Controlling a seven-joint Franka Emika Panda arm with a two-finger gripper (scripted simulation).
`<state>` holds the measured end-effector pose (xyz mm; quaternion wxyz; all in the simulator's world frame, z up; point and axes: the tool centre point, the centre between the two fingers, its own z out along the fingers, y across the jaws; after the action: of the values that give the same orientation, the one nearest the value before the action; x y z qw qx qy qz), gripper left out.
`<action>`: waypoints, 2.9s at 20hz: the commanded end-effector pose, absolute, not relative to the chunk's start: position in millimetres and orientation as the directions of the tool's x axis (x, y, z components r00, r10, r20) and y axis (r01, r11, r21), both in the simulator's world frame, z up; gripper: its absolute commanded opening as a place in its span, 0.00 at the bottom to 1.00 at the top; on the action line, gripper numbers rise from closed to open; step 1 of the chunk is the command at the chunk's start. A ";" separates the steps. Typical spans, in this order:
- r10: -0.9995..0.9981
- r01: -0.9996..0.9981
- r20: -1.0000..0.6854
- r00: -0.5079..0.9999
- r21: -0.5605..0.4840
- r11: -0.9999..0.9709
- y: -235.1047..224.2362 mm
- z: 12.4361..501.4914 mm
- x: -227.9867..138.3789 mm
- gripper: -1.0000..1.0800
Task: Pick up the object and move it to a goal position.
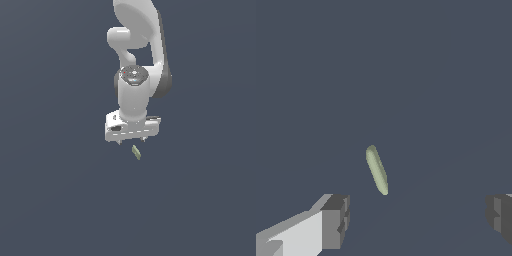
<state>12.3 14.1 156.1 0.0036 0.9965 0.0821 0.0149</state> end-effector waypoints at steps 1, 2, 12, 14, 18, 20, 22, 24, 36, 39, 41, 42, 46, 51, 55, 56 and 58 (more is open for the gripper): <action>0.214 0.214 0.024 0.977 0.011 -0.977 17.6 146.7 11.0 0.96; 0.238 0.237 0.022 0.971 0.011 -0.971 19.3 142.4 10.4 0.96; 0.456 0.456 0.003 0.890 0.005 -0.890 36.1 101.4 2.9 0.96; 0.480 0.480 0.002 0.877 0.003 -0.877 38.2 96.7 1.8 0.96; 0.510 0.510 0.000 0.860 0.001 -0.860 40.9 90.7 0.4 0.96; 0.516 0.516 0.000 0.857 0.000 -0.857 41.5 89.6 0.1 0.96; 0.512 0.512 0.000 0.859 0.000 -0.859 41.3 90.0 0.0 0.96; 0.512 0.512 0.000 0.859 0.000 -0.859 41.2 88.5 0.0 0.96; 0.517 0.517 0.000 0.856 0.000 -0.856 41.5 41.5 -0.9 0.96; 0.517 0.517 0.000 0.856 0.000 -0.856 41.5 39.3 -0.1 0.96; 0.517 0.517 0.000 0.856 0.000 -0.856 41.5 39.3 -0.1 0.00; 0.517 0.517 0.000 0.856 0.000 -0.856 41.5 39.3 -0.1 0.00; 0.517 0.517 0.000 0.856 0.000 -0.856 41.5 39.3 -0.1 0.00; 0.517 0.517 0.000 0.856 0.000 -0.856 41.4 39.6 0.0 0.00; 0.523 0.523 0.012 0.852 0.005 -0.852 36.8 46.7 3.4 0.00; 0.526 0.526 0.018 0.851 0.007 -0.851 34.8 50.0 5.0 0.00; 0.532 0.532 0.031 0.846 0.013 -0.847 29.6 58.1 8.8 0.00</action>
<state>5.8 33.7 52.1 0.0011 0.9614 0.2748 0.0114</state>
